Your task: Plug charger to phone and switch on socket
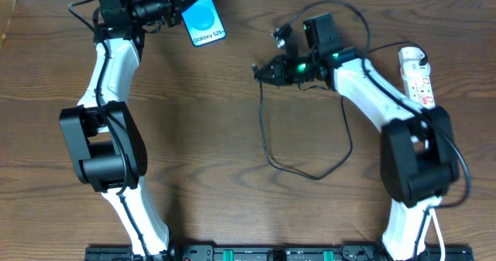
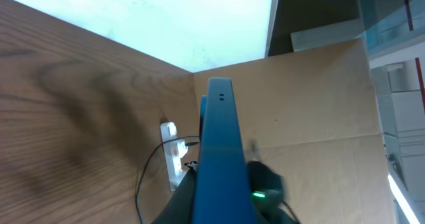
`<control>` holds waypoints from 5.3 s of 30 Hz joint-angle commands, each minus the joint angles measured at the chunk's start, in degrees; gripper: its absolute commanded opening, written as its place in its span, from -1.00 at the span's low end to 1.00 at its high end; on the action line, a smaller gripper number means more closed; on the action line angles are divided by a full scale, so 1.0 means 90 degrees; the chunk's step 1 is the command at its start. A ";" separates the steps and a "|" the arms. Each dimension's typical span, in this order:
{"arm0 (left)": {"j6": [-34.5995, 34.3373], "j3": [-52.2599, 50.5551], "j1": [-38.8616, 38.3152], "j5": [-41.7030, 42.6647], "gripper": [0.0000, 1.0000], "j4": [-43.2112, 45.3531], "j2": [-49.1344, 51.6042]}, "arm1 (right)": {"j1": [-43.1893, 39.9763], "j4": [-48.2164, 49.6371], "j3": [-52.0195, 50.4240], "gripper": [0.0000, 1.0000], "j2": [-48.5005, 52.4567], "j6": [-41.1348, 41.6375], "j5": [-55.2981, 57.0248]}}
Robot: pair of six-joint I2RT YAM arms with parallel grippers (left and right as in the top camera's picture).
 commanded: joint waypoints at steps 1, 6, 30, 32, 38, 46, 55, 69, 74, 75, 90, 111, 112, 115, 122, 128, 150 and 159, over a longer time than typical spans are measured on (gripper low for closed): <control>-0.0384 0.0012 -0.0087 0.0151 -0.85 0.0211 -0.0172 | 0.0138 0.0136 0.0024 -0.98 -0.0449 -0.0087 -0.0860; -0.1039 0.0012 -0.0121 0.0160 -0.85 0.1090 -0.0172 | 0.0248 0.0517 0.0024 -0.98 -0.0532 0.0277 -0.1384; -0.1316 0.0012 -0.0338 0.0352 -0.86 0.1600 -0.0170 | 0.0515 0.2407 0.0024 -0.98 -0.0532 0.1698 -0.1950; -0.1316 0.0012 -0.0362 0.0350 -0.85 0.1600 -0.0170 | 0.0515 0.2540 0.0024 -0.98 -0.0532 0.1763 -0.1916; -0.1319 0.0012 -0.0379 0.0350 -0.86 0.1600 -0.0170 | 0.0495 0.2560 0.0024 -0.98 -0.0529 0.2079 -0.1617; -0.1319 0.0012 -0.0379 0.0352 -0.86 0.1600 -0.0170 | 0.0430 0.2752 0.0024 -0.98 -0.0527 0.2625 -0.1280; -0.1316 0.0012 -0.0379 0.0372 -0.86 0.1600 -0.0170 | 0.0430 0.2946 0.0024 -0.98 -0.0527 0.2844 -0.1231; -0.1314 0.0012 -0.0418 0.0491 -0.85 0.1600 -0.0170 | 0.0425 0.3152 0.0024 -0.98 -0.0527 0.2987 -0.1183; -0.1314 0.0012 -0.0488 0.0486 -0.85 0.1600 -0.0170 | 0.0425 0.3155 0.0024 -0.98 -0.0527 0.3123 -0.1156; -0.1314 0.0012 -0.0498 0.0483 -0.86 0.1600 -0.0170 | 0.0425 0.3152 0.0024 -0.98 -0.0527 0.3123 -0.1158; -0.1321 0.0012 -0.0495 0.0432 -0.85 0.1600 -0.0170 | 0.0389 0.3106 0.0022 -0.98 -0.0527 0.3269 -0.1095; -0.1457 0.0012 -0.0498 0.0350 -0.85 0.1605 -0.0172 | 0.0369 0.3140 0.0022 -0.98 -0.0527 0.3555 -0.0942; -0.1457 0.0012 -0.0498 0.0350 -0.86 0.1603 -0.0172 | 0.0367 0.3150 0.0022 -0.98 -0.0527 0.3560 -0.0937; -0.1457 0.0012 -0.0498 0.0350 -0.86 0.1605 -0.0172 | 0.0340 0.3274 0.0019 -0.98 -0.0527 0.3704 -0.0945; -0.1457 0.0012 -0.0498 0.0355 -0.86 0.1605 -0.0172 | 0.0325 0.3587 0.0019 -0.98 -0.0525 0.3983 -0.0940; -0.1455 0.0012 -0.0515 0.0508 -0.86 0.1848 -0.0172 | 0.0304 0.3599 0.0022 -0.98 -0.0515 0.4053 -0.0937; -0.1457 0.0012 -0.0559 0.0634 -0.85 0.2052 -0.0172 | 0.0182 0.3966 0.0022 -0.98 -0.0466 0.4267 -0.0826; -0.1460 0.0012 -0.0520 0.0345 -0.86 0.2052 -0.0172 | 0.0199 0.3961 0.0022 -0.98 -0.0457 0.4289 -0.1197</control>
